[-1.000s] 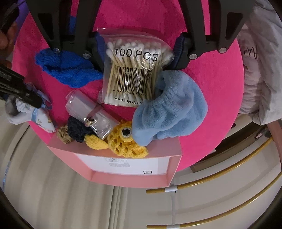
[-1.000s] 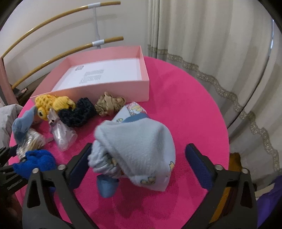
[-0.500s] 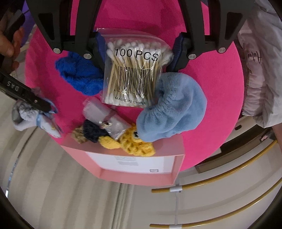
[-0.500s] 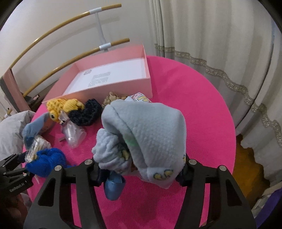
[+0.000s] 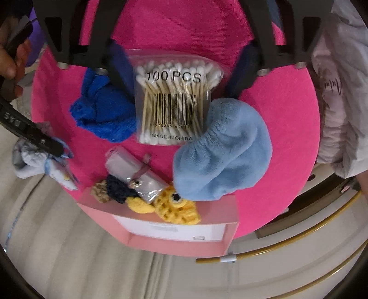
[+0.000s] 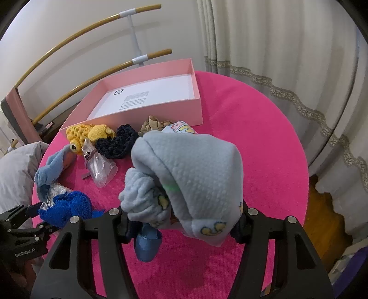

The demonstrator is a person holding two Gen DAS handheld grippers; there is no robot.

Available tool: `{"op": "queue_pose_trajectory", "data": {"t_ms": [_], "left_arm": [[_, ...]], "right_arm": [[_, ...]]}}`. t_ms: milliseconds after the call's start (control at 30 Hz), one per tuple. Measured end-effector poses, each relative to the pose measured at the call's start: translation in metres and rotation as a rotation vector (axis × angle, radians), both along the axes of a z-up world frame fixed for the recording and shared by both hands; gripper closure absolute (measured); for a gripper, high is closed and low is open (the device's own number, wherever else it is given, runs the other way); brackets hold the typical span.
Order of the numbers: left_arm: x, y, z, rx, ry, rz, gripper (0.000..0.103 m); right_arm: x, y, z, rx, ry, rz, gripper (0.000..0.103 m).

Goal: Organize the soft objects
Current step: 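Close the left tool on the swab bag while the right tool grasps the sock bundle, then carry both held items into the pink box and open both tools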

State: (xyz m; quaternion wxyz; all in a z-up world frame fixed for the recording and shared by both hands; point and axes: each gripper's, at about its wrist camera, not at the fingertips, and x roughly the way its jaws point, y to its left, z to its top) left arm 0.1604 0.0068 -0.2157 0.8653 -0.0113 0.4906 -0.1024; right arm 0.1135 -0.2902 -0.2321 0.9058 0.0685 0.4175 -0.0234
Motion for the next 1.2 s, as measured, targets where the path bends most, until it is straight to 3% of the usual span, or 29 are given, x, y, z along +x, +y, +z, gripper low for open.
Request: {"op": "queue_pose_trajectory", "data": {"t_ms": [67,100,133,267,433,733,900,1200], "left_arm": [[0.001,0.001,-0.002,-0.015,-0.013,0.011,0.020],[0.001,0.001,-0.001,-0.015,-0.030,0.013,0.037],[0.002,0.000,-0.001,0.000,-0.040,0.016,0.043],[0.001,0.000,0.001,0.005,-0.041,0.006,0.051],[-0.010,0.000,0.012,-0.009,-0.045,-0.014,0.052],[-0.030,0.013,0.057,-0.062,-0.105,-0.047,0.052],[-0.031,0.017,0.064,-0.091,-0.111,-0.049,0.051],[-0.014,0.005,0.093,-0.045,-0.209,-0.041,0.052]], "right_arm": [[0.001,0.000,0.000,-0.002,-0.001,-0.001,0.045],[0.001,-0.001,0.000,-0.001,-0.001,-0.002,0.045],[0.000,-0.001,0.000,0.000,-0.001,-0.002,0.045],[-0.002,0.000,0.002,0.003,-0.008,0.008,0.045],[-0.008,0.003,0.013,-0.003,-0.038,0.021,0.046],[-0.014,0.014,0.040,-0.003,-0.088,0.053,0.046],[-0.016,0.017,0.044,-0.004,-0.093,0.061,0.046],[-0.004,0.022,0.064,-0.014,-0.131,0.089,0.046]]}}
